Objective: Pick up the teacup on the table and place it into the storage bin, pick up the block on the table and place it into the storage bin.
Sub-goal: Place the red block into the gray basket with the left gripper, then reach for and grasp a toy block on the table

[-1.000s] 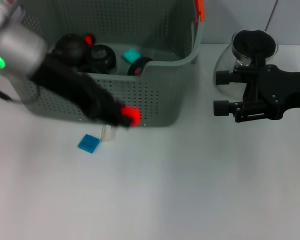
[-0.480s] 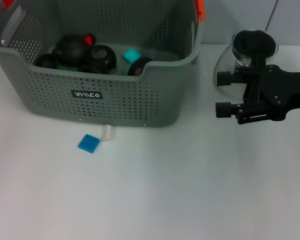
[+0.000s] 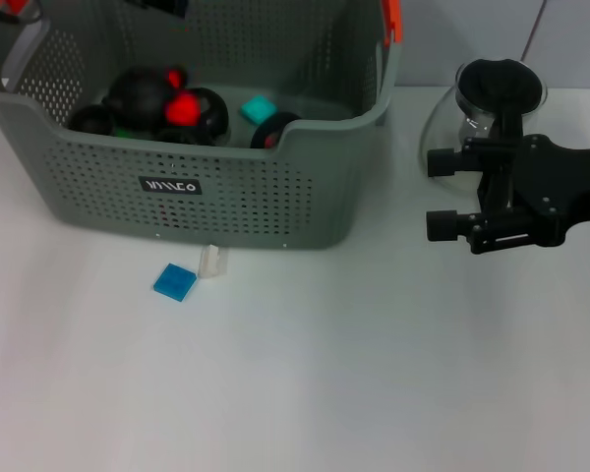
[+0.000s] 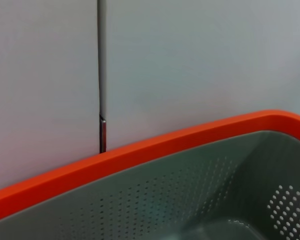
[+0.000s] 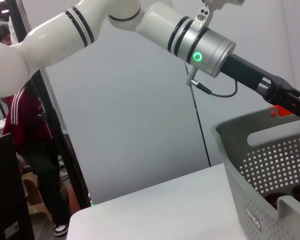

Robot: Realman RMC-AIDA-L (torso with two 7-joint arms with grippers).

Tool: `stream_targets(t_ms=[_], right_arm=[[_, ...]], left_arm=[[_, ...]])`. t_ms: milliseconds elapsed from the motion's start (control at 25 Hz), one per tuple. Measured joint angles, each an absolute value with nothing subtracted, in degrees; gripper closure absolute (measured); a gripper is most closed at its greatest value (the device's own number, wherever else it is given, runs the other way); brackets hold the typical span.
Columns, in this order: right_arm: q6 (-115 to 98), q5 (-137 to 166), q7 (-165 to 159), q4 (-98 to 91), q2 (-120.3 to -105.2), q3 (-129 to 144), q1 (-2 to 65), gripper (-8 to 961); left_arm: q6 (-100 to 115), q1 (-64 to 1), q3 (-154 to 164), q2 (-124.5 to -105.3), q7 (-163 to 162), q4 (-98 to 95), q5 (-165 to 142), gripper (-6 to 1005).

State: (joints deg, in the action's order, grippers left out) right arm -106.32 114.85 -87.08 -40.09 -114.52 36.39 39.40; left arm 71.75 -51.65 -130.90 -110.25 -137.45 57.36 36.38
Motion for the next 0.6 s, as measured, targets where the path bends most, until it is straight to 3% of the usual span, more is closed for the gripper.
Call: stream_targets(t_ms=[360,600], right_arm=[[-106.5,114.7,-86.2,-40.0,-114.61,36.4,39.2,12],[-106.4,114.6,-86.2,-40.0,-114.87,35.7,39.4,13]], left_arm=[[82.7,-48.7,-131.2,-111.59,-137.1,69.1,35.9,204],[98.3,-38.9,-130.4,-117.65,-134.1,92.9,37.1,119]])
